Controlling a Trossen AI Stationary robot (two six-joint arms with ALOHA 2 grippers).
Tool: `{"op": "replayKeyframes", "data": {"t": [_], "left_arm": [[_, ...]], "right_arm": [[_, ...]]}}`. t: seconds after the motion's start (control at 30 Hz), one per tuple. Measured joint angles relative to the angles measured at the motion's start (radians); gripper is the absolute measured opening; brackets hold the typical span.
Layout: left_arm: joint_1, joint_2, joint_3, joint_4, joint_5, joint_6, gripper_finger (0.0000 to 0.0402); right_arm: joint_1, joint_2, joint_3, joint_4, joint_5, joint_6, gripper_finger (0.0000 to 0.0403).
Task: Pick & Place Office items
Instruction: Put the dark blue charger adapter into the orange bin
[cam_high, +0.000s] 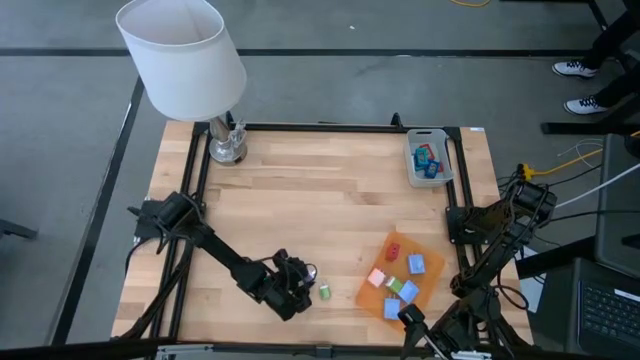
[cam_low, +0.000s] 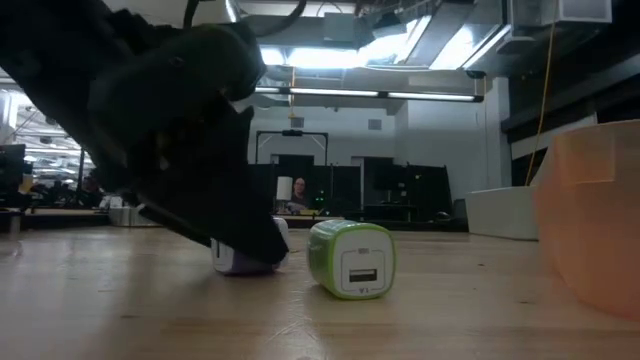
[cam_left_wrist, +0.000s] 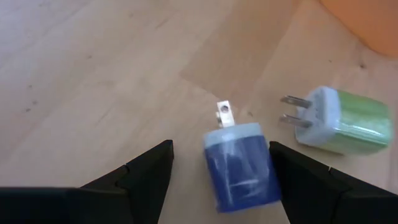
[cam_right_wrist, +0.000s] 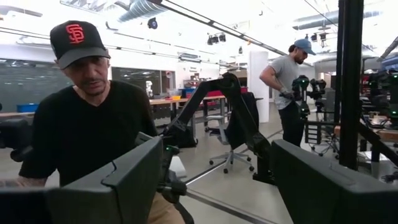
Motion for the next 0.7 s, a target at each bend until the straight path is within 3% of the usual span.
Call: {"op": "replayKeyframes", "data": {"t": [0.3,0.6,0.7], "left_arm": [[0.013,0.0,0.001,-0.027,0.007,0.016,0.0246],[0.01,-0.002,0.001,-0.036,0.02,0.086,0.0128],[0.01,-0.005,0.001,-0.032,0.031,0.116,0.0128]], "right_arm": [[0.0,0.0,0.0,0.0,-0.01,0.0,0.0291],[0.0,0.0,0.0,0.0,-0.01,0.0,0.0291],[0.0,0.0,0.0,0.0,-0.01,0.0,0.0291]]}}
